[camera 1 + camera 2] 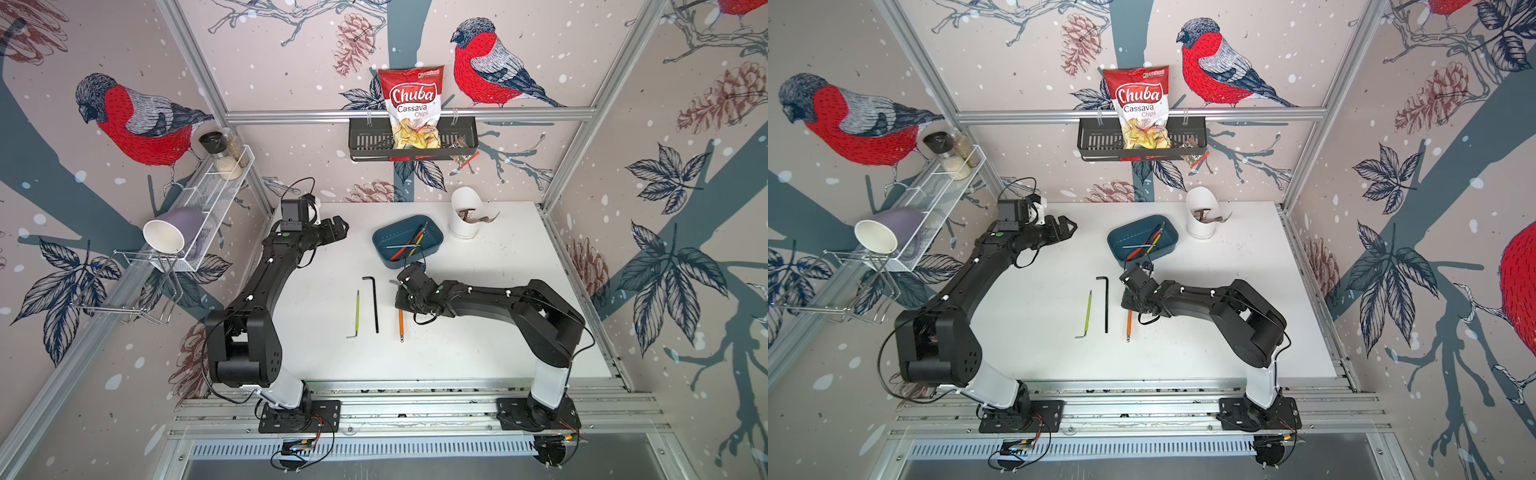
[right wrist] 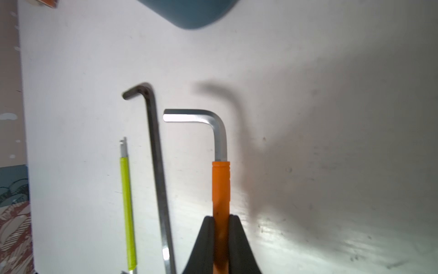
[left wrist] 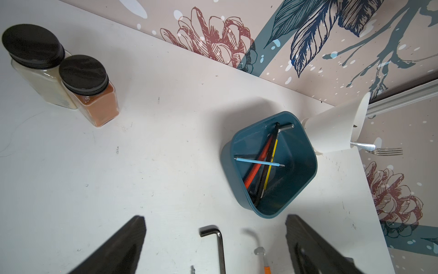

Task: Put the hex key on the desktop into the storage box
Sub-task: Pick up the Allen key from the center of the board, then place the Allen key in the storage box.

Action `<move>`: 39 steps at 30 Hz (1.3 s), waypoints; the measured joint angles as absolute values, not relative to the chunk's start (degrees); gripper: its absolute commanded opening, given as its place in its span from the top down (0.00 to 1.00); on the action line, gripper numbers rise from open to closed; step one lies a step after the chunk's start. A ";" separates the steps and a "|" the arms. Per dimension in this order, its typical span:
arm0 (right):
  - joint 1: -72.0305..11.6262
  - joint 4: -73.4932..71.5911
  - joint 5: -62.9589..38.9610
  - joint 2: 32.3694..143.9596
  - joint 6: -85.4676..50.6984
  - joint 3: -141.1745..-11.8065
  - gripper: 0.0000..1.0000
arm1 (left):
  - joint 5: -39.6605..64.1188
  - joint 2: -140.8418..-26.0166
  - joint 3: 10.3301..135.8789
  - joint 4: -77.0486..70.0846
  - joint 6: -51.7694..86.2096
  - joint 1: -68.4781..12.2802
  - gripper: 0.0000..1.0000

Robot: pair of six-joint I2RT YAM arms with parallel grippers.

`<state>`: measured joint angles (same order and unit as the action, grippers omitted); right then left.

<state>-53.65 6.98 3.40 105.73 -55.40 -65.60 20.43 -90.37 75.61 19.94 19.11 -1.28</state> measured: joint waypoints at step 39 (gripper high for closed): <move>-32.62 -13.69 4.51 127.33 -75.48 -92.33 1.00 | 22.70 -89.52 73.38 16.99 21.63 -1.23 0.05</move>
